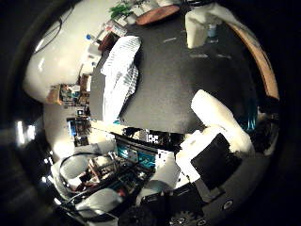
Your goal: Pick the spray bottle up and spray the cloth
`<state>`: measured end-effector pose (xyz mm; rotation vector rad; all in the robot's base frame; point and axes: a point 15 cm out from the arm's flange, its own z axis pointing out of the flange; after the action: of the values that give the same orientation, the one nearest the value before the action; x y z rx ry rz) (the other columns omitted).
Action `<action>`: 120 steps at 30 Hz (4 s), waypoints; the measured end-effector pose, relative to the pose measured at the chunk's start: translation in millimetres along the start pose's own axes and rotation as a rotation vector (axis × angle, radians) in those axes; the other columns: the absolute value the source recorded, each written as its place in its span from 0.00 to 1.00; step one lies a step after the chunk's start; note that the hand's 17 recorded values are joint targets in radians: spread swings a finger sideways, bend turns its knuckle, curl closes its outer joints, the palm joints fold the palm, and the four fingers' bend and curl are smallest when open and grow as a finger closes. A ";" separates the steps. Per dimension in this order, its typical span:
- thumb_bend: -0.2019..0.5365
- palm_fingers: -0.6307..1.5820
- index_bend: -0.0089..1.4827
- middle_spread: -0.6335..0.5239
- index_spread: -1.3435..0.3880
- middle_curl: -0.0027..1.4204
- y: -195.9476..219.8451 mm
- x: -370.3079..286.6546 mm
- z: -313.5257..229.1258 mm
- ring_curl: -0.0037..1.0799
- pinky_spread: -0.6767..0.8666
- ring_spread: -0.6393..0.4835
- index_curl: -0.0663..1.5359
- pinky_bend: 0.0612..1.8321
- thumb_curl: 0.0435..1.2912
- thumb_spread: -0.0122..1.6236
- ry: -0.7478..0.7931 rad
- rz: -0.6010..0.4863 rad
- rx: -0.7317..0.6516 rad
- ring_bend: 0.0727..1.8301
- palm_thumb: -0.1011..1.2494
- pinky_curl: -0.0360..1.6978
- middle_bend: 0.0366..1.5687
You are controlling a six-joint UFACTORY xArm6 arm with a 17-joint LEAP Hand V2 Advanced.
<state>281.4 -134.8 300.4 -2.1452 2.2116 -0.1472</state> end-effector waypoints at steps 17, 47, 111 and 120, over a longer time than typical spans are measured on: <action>0.25 0.39 0.12 0.58 0.60 0.25 -11.0 4.2 -9.2 0.19 0.70 0.73 0.25 0.11 0.24 0.75 -0.094 0.122 0.096 0.07 0.74 0.20 0.11; 0.24 0.34 0.10 0.75 0.67 0.24 -24.0 88.7 -14.1 0.24 0.70 0.77 0.21 0.19 0.23 0.72 -0.239 0.447 0.399 0.13 0.57 0.21 0.10; 0.26 0.77 0.23 0.30 0.54 0.42 -147.8 118.6 24.1 0.43 0.21 0.32 0.34 0.40 0.22 0.72 -0.569 0.552 0.835 0.45 0.73 0.24 0.36; 0.27 0.70 0.51 0.23 0.49 0.66 -141.4 120.8 26.9 0.68 0.22 0.29 0.59 0.62 0.21 0.79 -0.581 0.560 0.846 0.67 0.79 0.45 0.59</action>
<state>421.0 -260.4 292.0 -0.9433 1.8167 -0.3072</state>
